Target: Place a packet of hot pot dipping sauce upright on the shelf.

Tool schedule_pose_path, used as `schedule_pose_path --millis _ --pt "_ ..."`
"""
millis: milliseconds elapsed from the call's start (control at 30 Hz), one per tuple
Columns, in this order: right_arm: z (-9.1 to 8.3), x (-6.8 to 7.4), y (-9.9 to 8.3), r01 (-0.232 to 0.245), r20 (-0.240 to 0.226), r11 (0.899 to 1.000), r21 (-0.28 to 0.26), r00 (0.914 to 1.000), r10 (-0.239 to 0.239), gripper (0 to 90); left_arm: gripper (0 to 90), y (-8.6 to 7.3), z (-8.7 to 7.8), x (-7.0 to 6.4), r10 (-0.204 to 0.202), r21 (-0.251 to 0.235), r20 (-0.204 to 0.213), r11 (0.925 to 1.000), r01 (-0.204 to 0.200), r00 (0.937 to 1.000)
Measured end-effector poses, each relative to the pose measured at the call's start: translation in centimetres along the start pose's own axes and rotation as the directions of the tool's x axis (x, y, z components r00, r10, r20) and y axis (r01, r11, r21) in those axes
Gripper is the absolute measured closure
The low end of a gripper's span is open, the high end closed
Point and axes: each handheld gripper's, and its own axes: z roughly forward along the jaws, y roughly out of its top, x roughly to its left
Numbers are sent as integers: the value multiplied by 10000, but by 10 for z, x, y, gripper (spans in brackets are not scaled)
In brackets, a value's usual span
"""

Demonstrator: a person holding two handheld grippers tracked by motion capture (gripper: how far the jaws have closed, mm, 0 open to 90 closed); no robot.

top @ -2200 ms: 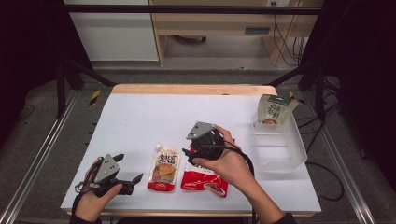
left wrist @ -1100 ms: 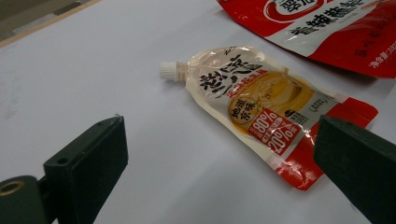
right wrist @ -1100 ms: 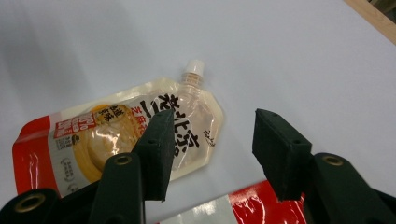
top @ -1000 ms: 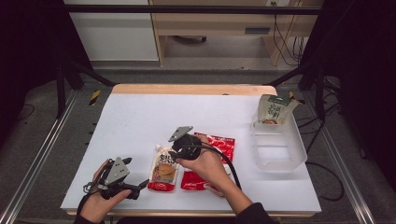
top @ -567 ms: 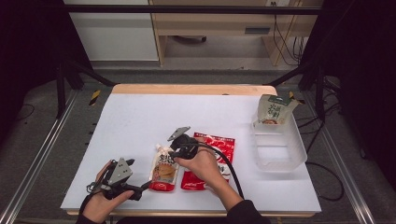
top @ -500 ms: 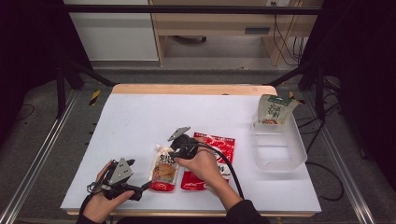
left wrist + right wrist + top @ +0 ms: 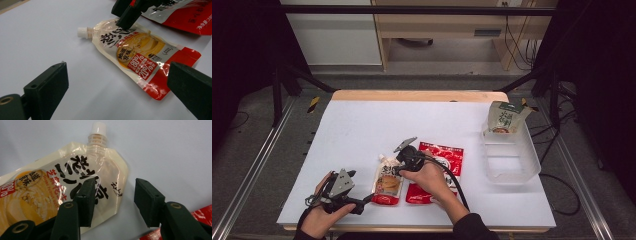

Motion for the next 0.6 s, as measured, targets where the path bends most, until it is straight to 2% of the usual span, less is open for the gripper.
schedule_pose_path --millis 133,333,500,600 --pt "1 1 0 -136 -94 9999 70 9999 136 567 40 0 0 0 1 12 -7 10000 -1 10000" --pt "0 8 -1 160 22 9998 109 9999 -160 666 41 0 0 1 -16 18 -28 10000 16 10000" --pt "0 12 0 410 -47 9990 183 9992 -409 822 42 0 0 2 -7 35 -18 10000 7 10000" --pt "0 15 0 469 -5 9987 178 9989 -469 872 43 0 0 2 -21 13 -23 10000 22 10000"
